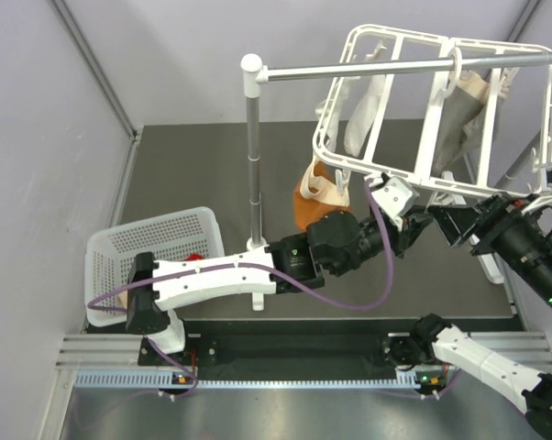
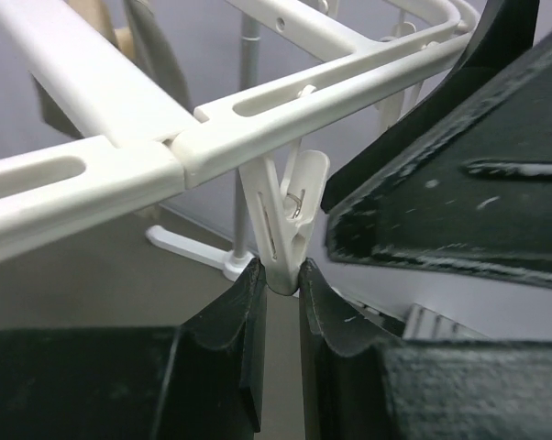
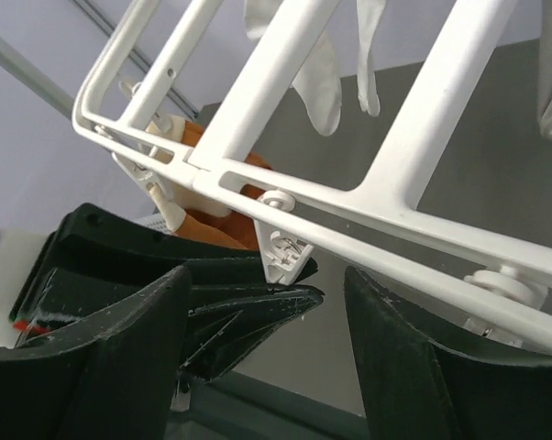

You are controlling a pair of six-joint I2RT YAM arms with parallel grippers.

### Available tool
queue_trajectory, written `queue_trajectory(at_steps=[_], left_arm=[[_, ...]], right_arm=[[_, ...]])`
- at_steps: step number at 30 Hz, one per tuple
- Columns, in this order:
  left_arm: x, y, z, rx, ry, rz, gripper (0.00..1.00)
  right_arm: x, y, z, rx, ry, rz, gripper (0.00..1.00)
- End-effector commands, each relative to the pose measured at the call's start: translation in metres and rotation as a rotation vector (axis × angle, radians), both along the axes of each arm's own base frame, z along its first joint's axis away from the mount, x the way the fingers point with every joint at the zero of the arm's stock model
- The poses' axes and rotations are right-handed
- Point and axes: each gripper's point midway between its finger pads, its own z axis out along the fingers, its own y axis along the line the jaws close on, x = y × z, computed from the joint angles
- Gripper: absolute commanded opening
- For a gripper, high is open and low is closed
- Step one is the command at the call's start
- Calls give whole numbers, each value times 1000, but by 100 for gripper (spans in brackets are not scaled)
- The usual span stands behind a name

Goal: Clip the socks to the hanger
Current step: Open the clamp at the hanger.

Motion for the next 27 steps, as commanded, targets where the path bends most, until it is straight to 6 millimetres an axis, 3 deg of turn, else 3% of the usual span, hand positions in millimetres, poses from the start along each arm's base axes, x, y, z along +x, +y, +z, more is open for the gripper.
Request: queue_trajectory(at_steps=[1, 8, 20, 27], left_arm=[[11, 8, 12, 56, -112, 168, 0], [0, 0, 2, 132, -187, 243, 0], [-6, -2, -1, 186, -265, 327, 0], [-10, -4, -2, 186, -266, 323, 3]], right_arm=[[10, 4, -4, -6, 46, -25, 63], [20, 6, -5, 10, 40, -57, 51], [30, 1, -9, 15, 46, -118, 46], [35, -1, -9, 19, 32, -140, 35]])
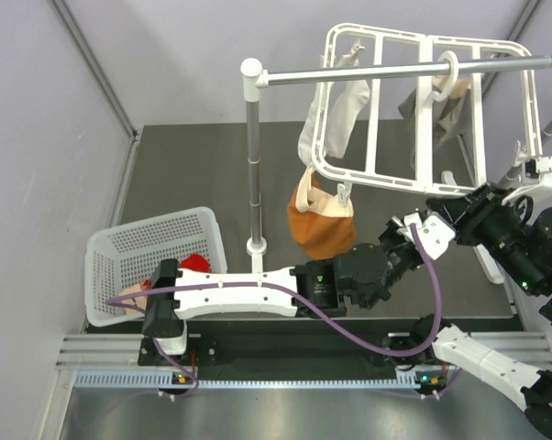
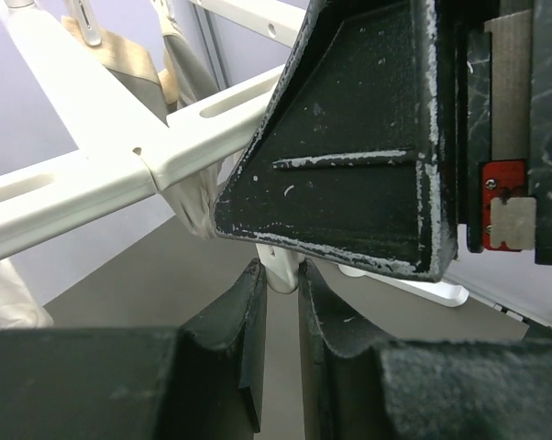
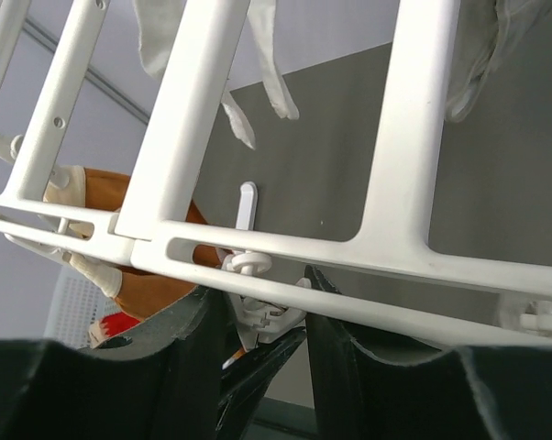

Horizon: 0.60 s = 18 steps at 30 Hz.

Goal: Clip the socks to the hanger
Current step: Open the clamp at the hanger.

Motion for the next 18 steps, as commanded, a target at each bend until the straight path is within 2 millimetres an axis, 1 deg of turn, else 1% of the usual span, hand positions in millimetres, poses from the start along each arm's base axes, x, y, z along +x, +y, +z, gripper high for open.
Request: queue_trajectory(at_steps=[1, 3, 6, 8, 9, 10, 11, 12, 13, 14, 15, 16, 18], left_arm=[[-8, -1, 10, -9, -17, -1, 3], [-8, -2, 9, -5, -20, 0, 3], [-9, -2, 7, -3, -19, 0, 3], [-9, -2, 6, 0, -16, 1, 4], [-9, -2, 6, 1, -14, 0, 5], [-10, 0, 7, -2, -11, -2, 11], [-10, 0, 6, -4, -1, -6, 19], [-11, 1, 5, -1, 3, -13, 28], [-12, 5, 11, -18, 11, -25, 37], [-17, 4, 11, -30, 25, -57, 54], [-19, 5, 6, -12, 36, -70, 59], [-22, 11, 15, -44, 63, -92, 67], [-28, 16, 12, -35, 99, -136, 71]], right_arm=[[7, -2, 16, 35, -57, -33, 37], [6, -2, 19, 41, -64, -30, 41], [7, -2, 18, 40, -61, -30, 43], [8, -2, 16, 35, -58, -36, 37], [8, -3, 16, 34, -60, -39, 31], [7, -5, 16, 35, -65, -45, 14], [7, -5, 16, 31, -66, -44, 6], [7, -5, 15, 25, -66, -45, 0], [8, -5, 15, 20, -67, -44, 0], [9, -4, 14, 11, -65, -43, 0], [9, -4, 13, 6, -63, -43, 0], [10, -3, 12, 0, -62, -39, 0], [11, -3, 9, -7, -62, -39, 0]])
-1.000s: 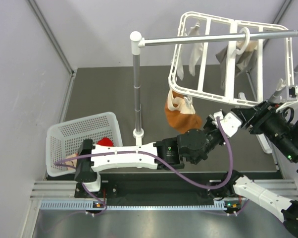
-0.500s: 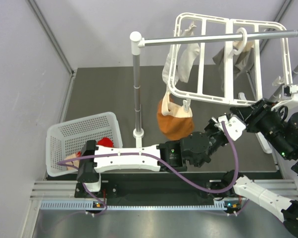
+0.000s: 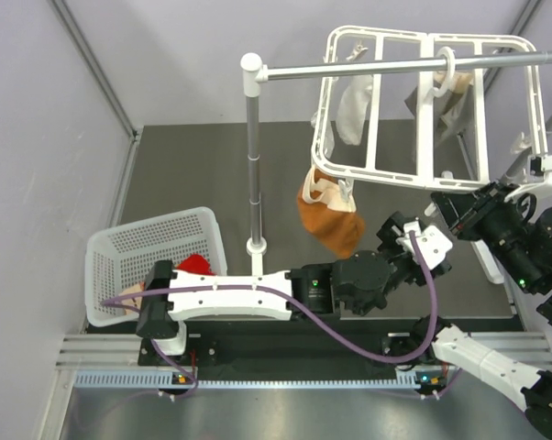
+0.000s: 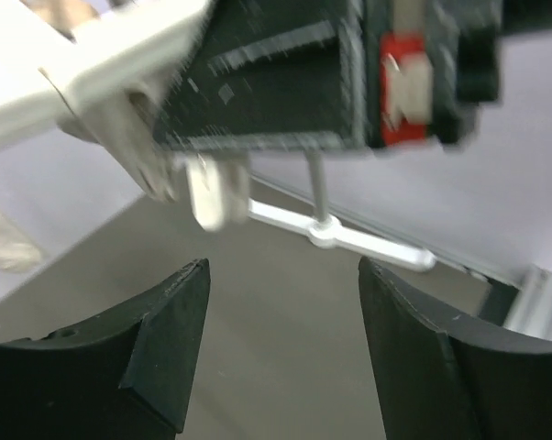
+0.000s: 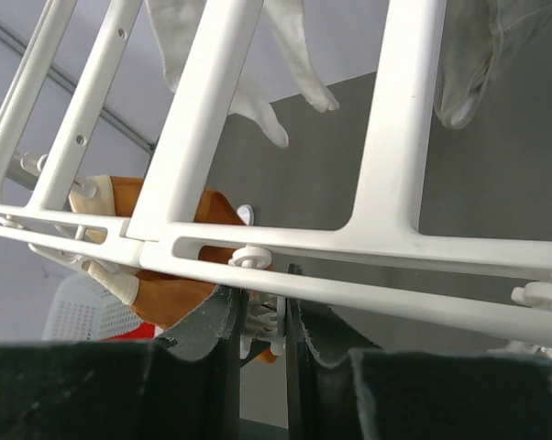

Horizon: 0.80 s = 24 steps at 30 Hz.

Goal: Clip the socks to the hanger
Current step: Open the clamp at the hanger.

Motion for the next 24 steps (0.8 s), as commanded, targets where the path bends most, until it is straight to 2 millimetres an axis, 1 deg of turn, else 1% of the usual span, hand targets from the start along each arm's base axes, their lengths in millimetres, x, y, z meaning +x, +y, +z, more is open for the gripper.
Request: queue_trajectory(at_steps=[1, 3, 4, 5, 6, 7, 8, 9, 11, 12, 13, 14, 15, 16, 17, 18, 19, 20, 21, 22, 24], left_arm=[[-21, 28, 35, -99, 98, -113, 72], [-30, 35, 26, -82, 144, -173, 72], [-32, 50, 38, -135, 186, -184, 72], [-31, 57, 26, -122, 212, -178, 71], [-27, 66, 23, -126, 235, -159, 70], [-25, 83, 30, -157, 269, -146, 69], [-23, 91, 17, -142, 288, -125, 68], [-14, 110, 14, -135, 302, -69, 67], [-3, 130, -21, -50, 340, 13, 66], [7, 148, -23, -57, 349, 65, 65], [16, 163, -33, -60, 377, 130, 65], [22, 177, -63, 5, 395, 182, 64], [34, 199, -64, -16, 410, 233, 63], [39, 211, -74, -36, 449, 266, 62], [45, 228, -102, 15, 474, 312, 61], [59, 252, -102, -28, 497, 367, 60], [64, 264, -111, -65, 539, 401, 57], [67, 278, -132, -38, 564, 442, 56], [75, 298, -129, -93, 573, 489, 53], [78, 307, -133, -117, 587, 518, 50], [84, 331, -144, -122, 589, 604, 48]], right_arm=[[6, 1, -1, -20, -20, -7, 0], [5, -1, -1, -22, -27, -9, 0], [5, -1, -2, -28, -30, -11, 0], [5, -2, -2, -33, -33, -15, 0], [4, -3, -2, -35, -38, -15, 0], [5, -3, -1, -40, -45, -14, 0], [3, -5, -1, -39, -53, -13, 0], [3, -5, 0, -44, -62, -11, 0], [1, -8, 1, -49, -74, -16, 0], [1, -9, 1, -53, -79, -17, 0], [1, -10, 1, -60, -85, -17, 0], [0, -11, 2, -61, -91, -20, 0], [1, -12, 0, -73, -92, -23, 0], [1, -13, 0, -74, -96, -25, 0], [1, -13, 0, -77, -96, -26, 0], [1, -13, -1, -82, -95, -25, 0], [1, -13, -2, -89, -95, -25, 0], [0, -15, -1, -91, -98, -26, 0], [0, -15, -3, -95, -98, -27, 0], [1, -15, -4, -98, -94, -28, 0], [1, -15, -6, -102, -91, -26, 0]])
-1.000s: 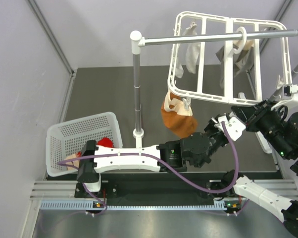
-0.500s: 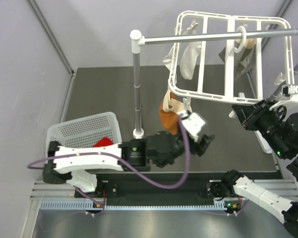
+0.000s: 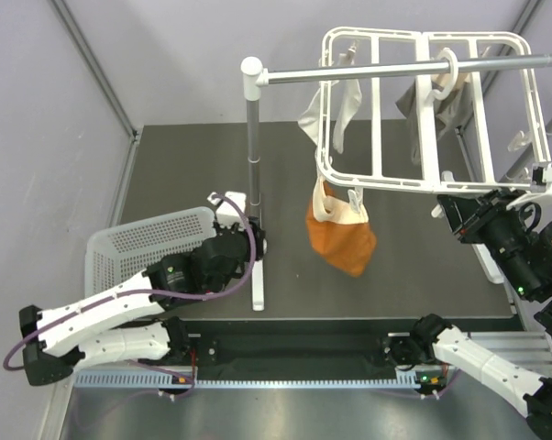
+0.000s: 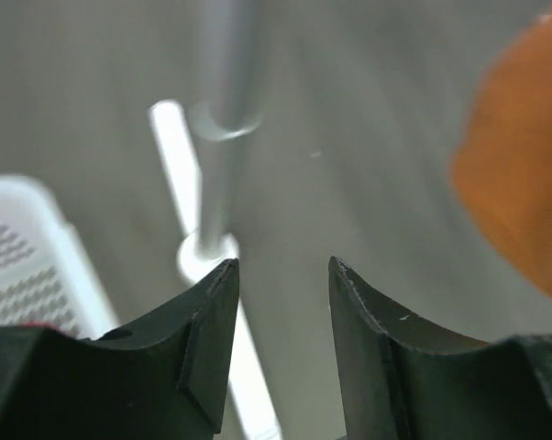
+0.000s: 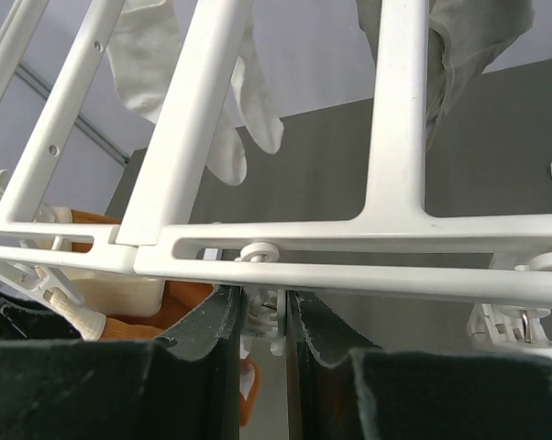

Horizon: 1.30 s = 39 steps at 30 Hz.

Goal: Clip the socks to the hanger
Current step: Open the clamp at the hanger, then pick up the sock from the bin.

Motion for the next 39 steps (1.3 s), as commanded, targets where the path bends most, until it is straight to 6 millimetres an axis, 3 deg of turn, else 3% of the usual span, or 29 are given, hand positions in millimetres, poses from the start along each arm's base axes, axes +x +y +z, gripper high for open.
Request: queue_trajectory(at_steps=[1, 5, 6, 8, 11, 13, 15, 18, 20, 23, 26, 34, 39], left_arm=[[5, 36, -4, -80, 36, 158, 48], [17, 78, -35, 35, 110, 367, 49], [25, 96, -46, 74, 132, 468, 49], [23, 119, -64, 100, 199, 579, 48], [32, 150, -87, 73, 292, 718, 47], [34, 155, -98, 22, 337, 722, 47], [39, 174, -100, -42, 353, 787, 48], [36, 202, -115, -120, 399, 899, 56], [33, 214, -129, -137, 462, 966, 56], [22, 222, -153, -141, 595, 1073, 56], [18, 213, -170, -156, 707, 1092, 56], [13, 190, -208, -329, 831, 1070, 64], [5, 195, -227, -358, 883, 1121, 68]], right_arm=[[1, -1, -5, -28, -1, 0, 0], [-1, -2, -4, -32, -5, 3, 0], [-1, -2, -4, -34, -4, 0, 0], [-1, -2, -6, -35, -2, 2, 0], [1, 2, -10, -39, 12, 14, 0], [1, 4, -11, -39, 17, 21, 0], [0, 4, -9, -38, 13, 25, 0], [-2, 2, -6, -33, 7, 23, 0], [-2, 1, -6, -33, 6, 21, 0], [-2, 0, -6, -31, 6, 18, 0], [-2, 3, -7, -28, 9, 25, 0], [-4, 3, -7, -22, 8, 34, 0], [-5, 3, -9, -19, 9, 34, 0]])
